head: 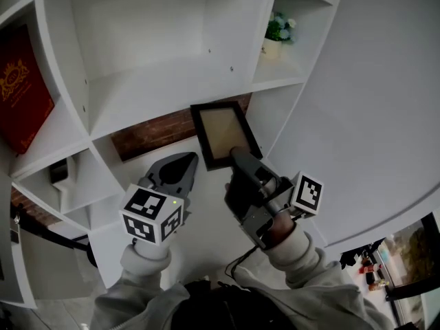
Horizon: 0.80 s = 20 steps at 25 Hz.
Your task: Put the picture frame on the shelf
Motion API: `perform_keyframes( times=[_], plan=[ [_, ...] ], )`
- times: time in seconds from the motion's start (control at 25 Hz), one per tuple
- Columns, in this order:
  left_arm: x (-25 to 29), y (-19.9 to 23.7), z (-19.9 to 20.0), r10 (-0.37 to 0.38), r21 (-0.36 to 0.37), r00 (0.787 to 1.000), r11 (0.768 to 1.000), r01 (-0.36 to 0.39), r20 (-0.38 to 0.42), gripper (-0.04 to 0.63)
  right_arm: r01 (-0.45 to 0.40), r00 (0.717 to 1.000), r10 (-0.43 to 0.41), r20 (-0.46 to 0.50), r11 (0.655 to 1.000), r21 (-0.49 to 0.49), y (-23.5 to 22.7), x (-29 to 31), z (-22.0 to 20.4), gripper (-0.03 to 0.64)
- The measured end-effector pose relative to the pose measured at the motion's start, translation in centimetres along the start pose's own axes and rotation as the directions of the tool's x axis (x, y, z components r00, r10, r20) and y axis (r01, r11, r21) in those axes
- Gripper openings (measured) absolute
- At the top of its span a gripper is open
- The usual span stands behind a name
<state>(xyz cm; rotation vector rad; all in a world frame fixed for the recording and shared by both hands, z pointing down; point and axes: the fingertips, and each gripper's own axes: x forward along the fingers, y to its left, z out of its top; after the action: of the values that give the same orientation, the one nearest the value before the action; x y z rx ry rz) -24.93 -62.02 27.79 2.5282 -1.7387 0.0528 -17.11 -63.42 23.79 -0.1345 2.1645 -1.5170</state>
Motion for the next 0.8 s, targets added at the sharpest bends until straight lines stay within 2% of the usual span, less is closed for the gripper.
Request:
perform_keyframes(
  times=[0.16,0.32,0.56,0.8],
  plan=[
    [0.7,1.4,1.6,-0.003,0.041,1.000,0.999,0.003,-0.004,0.005,-0.021,0.999,0.021,-0.035,1.000,-0.014,0.4,2.7,0.9,0.067],
    [1.2,3.3,2.4,-0.006,0.031,1.000,1.000,0.007,-0.027,0.005,-0.016,0.998,0.017,-0.053,1.000,0.027,-0.3,5.4,1.4,0.067],
    [2.2,5.6,2.7,-0.011,0.029,0.999,1.000,0.013,-0.045,0.005,0.028,0.997,-0.023,-0.071,0.998,0.065,-1.8,8.7,1.9,0.067],
    [3.7,6.9,2.7,-0.029,0.022,0.999,0.999,0.030,-0.033,0.005,0.076,0.995,-0.073,-0.069,0.996,0.038,-3.0,10.7,3.0,0.067]
  ],
)
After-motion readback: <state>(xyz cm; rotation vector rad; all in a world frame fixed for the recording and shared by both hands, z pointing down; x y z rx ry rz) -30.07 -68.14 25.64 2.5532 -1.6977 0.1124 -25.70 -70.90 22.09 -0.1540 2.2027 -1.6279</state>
